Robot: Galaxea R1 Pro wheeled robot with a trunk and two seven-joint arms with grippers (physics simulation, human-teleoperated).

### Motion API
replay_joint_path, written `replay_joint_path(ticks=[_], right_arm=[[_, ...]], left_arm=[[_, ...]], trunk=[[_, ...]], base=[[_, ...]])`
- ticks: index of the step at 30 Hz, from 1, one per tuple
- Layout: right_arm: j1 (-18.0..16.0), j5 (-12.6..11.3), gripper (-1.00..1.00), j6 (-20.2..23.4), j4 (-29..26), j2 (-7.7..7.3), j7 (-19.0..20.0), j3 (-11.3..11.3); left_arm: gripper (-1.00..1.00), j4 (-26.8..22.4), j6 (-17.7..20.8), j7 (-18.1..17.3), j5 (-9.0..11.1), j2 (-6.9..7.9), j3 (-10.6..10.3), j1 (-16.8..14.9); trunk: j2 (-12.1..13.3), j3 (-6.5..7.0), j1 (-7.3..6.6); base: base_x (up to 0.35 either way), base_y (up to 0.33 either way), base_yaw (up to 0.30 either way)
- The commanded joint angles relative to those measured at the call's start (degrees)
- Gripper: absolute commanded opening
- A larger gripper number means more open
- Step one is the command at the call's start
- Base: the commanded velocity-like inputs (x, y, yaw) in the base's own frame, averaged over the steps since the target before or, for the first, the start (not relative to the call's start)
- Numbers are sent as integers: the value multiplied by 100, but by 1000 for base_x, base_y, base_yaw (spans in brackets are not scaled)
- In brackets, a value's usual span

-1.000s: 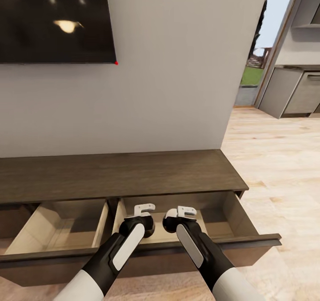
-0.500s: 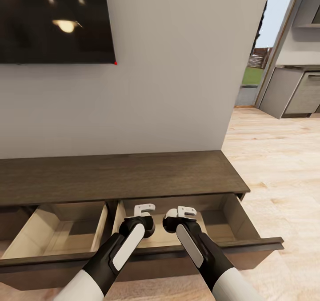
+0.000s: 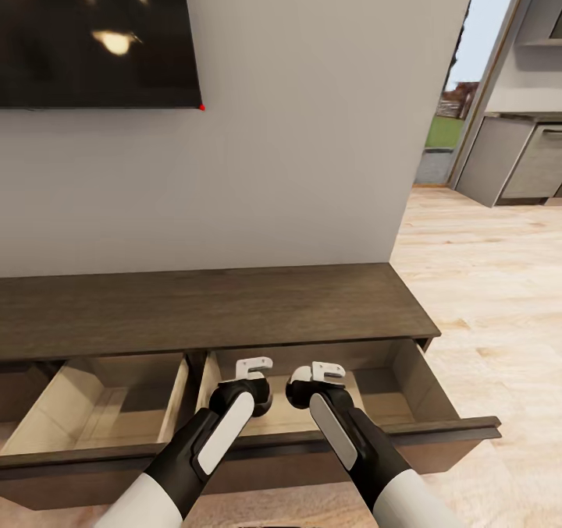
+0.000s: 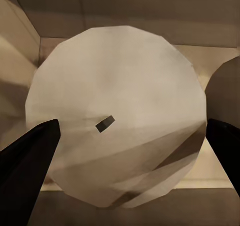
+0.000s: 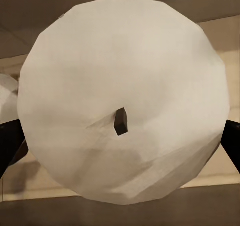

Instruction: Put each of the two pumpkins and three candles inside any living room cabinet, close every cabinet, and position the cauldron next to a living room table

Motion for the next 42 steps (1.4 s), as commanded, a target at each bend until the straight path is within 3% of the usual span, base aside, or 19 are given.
replay_joint_path(ticks=[1,27,42], right_arm=[[-5,-59,-100,0,-8,-2,-54,16],[-5,-60,-100,0,-8,-2,-63,22],[-5,-51,-100,0,-8,-2,-72,39]], left_arm=[[-100,-7,-1,53,49,1,-11,-5],[-100,-7,5,46,49,1,-11,-5],[-100,-7,7,46,49,1,-11,-5]], trunk=[[-3,-6,-2],[-20,-294,32],[-20,-294,32]], base=[[0,0,0],[0,0,0],[0,0,0]])
